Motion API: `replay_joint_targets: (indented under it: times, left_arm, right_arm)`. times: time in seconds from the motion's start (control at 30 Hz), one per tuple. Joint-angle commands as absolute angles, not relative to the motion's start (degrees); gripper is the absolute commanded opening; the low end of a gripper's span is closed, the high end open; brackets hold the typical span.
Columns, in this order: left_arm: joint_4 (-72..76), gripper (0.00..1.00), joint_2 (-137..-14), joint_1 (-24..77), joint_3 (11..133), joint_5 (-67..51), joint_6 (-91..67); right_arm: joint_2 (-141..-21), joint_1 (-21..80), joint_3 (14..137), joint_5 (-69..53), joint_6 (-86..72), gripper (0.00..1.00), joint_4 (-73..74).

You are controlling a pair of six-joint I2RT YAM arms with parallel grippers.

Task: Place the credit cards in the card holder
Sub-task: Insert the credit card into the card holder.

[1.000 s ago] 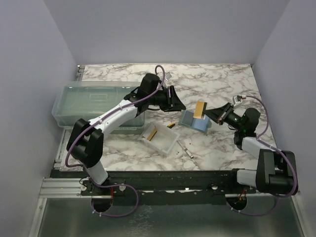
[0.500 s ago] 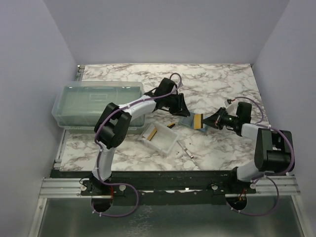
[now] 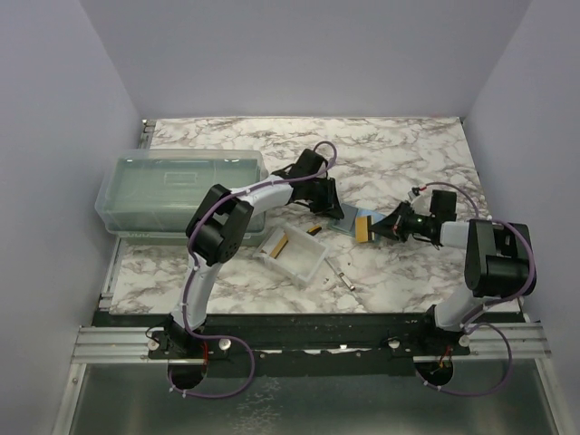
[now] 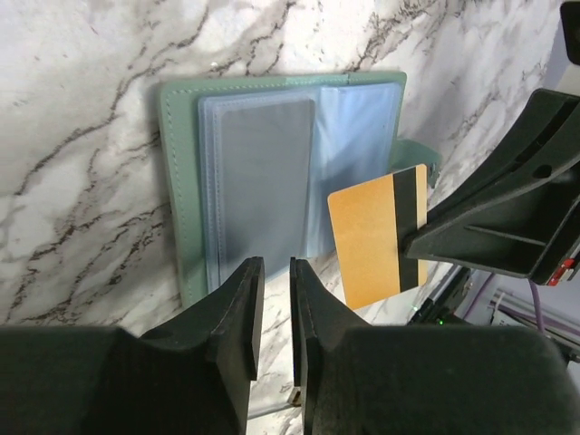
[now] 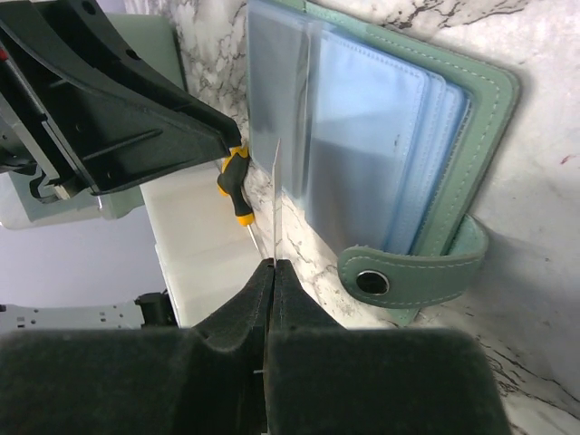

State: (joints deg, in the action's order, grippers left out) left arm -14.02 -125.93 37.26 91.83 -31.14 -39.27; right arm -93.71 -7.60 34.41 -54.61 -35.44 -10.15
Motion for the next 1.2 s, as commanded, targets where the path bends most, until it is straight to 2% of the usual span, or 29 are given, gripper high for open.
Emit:
replay_joint_targets:
  times: [0.0, 1.17]
  left_arm:
    - [-15.5, 0.23, -127.7, 37.2, 94.1, -27.8, -37.4]
    - [-16.6, 0.18, -128.3, 37.2, 92.3, -25.7, -37.8]
  right_arm:
    - [-95.6, -7.9, 35.6, -56.0, -34.3, 0.0, -10.6]
    - [-104.6, -7.7, 38.1, -54.7, -38.1, 0.0, -20.8]
